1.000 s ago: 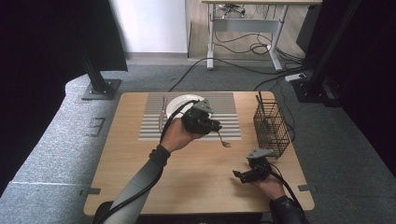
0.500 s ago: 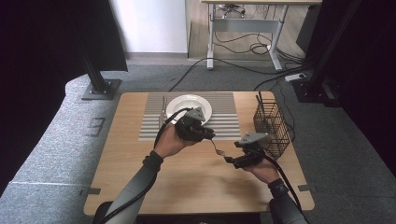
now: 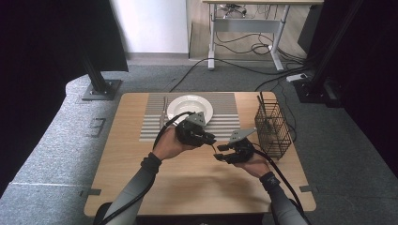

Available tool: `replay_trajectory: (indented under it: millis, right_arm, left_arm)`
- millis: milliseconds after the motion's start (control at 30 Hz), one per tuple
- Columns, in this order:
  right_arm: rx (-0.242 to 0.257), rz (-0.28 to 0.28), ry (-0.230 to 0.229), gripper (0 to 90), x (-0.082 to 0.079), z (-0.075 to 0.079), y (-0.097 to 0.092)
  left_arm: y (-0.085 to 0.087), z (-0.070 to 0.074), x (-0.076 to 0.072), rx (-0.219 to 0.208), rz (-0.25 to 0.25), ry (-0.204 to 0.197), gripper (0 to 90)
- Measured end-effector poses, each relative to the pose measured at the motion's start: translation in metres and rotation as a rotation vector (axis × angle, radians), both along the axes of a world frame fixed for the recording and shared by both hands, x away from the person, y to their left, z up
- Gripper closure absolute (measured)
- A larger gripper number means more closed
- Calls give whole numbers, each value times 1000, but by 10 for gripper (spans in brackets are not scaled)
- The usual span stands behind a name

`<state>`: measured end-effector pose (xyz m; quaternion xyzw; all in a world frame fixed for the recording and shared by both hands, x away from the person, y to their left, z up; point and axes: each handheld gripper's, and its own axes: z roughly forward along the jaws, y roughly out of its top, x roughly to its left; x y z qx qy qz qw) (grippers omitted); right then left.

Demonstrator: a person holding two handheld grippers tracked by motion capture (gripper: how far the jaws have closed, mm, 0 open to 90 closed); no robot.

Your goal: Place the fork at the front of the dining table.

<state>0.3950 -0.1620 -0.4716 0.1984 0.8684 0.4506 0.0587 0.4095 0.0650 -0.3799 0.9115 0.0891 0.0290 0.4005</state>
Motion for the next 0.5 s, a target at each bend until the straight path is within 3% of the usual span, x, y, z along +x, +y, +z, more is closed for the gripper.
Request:
replay_trajectory:
  millis: [167,333,367,500]
  right_arm:
    - [15,26,-9,668,1,1,2]
    - [29,93,-23,763,-2,2,3]
    - [25,107,-40,808,-4,2,4]
    - [12,108,-75,827,-8,3,5]
  left_arm:
    - [-1,-1,-1,7,-38,10,774]
    - [-1,-1,-2,-3,-65,20,774]
    - [-1,-1,-3,1,-67,15,774]
    - [0,-1,-2,-15,-61,17,773]
